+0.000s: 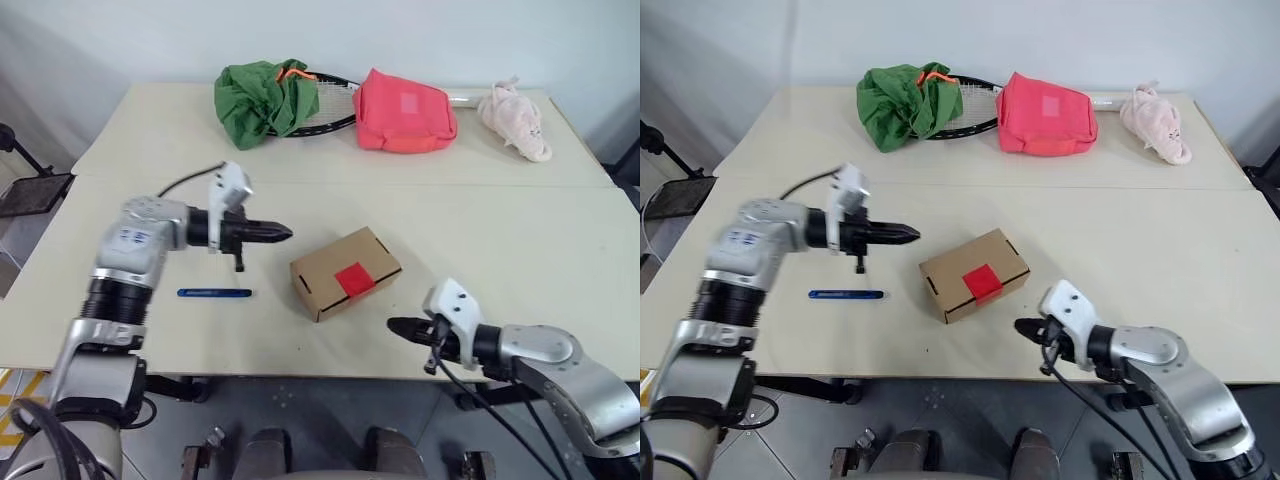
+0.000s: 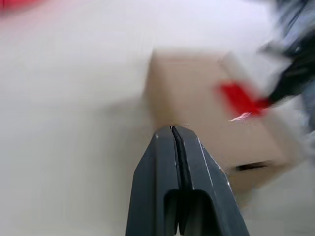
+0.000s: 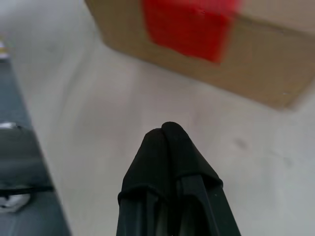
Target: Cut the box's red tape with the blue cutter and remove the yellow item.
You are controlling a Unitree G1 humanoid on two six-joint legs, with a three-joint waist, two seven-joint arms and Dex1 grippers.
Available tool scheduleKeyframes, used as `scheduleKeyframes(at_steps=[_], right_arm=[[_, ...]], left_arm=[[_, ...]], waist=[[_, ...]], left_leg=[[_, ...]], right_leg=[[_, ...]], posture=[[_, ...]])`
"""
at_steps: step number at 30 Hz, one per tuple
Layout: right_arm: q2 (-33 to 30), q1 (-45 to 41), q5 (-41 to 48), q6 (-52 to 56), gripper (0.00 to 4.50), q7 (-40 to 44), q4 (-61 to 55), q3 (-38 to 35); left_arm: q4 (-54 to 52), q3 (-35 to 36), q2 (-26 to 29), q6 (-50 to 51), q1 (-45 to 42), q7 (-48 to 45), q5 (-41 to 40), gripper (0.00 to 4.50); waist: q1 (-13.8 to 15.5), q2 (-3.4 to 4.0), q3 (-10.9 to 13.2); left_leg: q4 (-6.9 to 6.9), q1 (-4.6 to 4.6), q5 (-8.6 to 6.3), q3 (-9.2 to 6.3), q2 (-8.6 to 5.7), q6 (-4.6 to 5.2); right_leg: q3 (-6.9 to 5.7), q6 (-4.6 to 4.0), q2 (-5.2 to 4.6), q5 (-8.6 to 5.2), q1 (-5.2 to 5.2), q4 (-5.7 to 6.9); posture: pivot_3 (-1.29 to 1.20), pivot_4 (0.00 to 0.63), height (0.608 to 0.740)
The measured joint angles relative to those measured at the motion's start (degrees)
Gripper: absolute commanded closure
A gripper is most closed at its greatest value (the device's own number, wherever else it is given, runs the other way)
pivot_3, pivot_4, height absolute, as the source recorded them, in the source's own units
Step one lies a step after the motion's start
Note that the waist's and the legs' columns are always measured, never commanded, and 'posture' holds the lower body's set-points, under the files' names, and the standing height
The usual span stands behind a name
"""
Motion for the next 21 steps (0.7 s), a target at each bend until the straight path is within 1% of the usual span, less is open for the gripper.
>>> scheduleKeyframes(at_steps=[3,8,10,16,21], right_arm=[[2.36,-2.69,-1.36,2.26,4.5,-4.06,0.5,1.64],[4.75,-8.82,-4.15,3.49,4.5,-7.51,4.66,5.21],[5.66,-10.29,-5.02,3.74,4.5,-8.42,6.31,5.37],[6.87,-13.99,-7.62,1.75,4.5,-8.88,12.19,6.76],[6.52,-19.43,-9.34,-3.75,4.5,-4.14,20.58,7.6]], left_arm=[[2.73,-3.67,-1.46,-2.81,0.24,-0.04,3.83,4.48],[1.03,-4.64,-2.3,-1.42,1.54,-3.02,3.99,4.48],[-0.52,-4.42,-2.15,0.26,2.47,-3.25,3.84,4.48],[-9.85,-2.14,-1.69,9.25,7.8,-2.67,1.13,4.48],[-21.62,-1.55,-2.96,21.65,13.88,3.02,-1.67,4.48]], waist=[[0.02,-0.1,0.06],[-0.03,-0.1,0.06],[-0.01,-0.1,0.06],[-0.05,-0.1,0.06],[-0.43,-0.1,0.06]], left_leg=[[-0.04,-0.07,0.0,-0.01,0.0,0.0],[-0.02,-0.07,0.0,0.0,0.01,0.0],[-0.01,-0.07,0.0,0.0,0.01,0.0],[-0.02,-0.06,0.0,-0.01,0.01,0.0],[0.0,-0.06,0.0,-0.02,0.02,0.0]], right_leg=[[-0.01,0.0,0.0,0.0,-0.1,0.0],[-0.01,0.0,0.0,0.0,-0.09,0.01],[-0.01,0.0,0.0,0.0,-0.09,0.02],[-0.01,0.0,0.0,0.0,-0.1,0.06],[0.0,0.0,0.0,0.0,-0.09,0.08]], posture=[[0.0,0.15,0.74],[0.0,0.15,0.74],[0.0,0.15,0.74],[0.0,0.15,0.74],[0.0,0.15,0.74]])
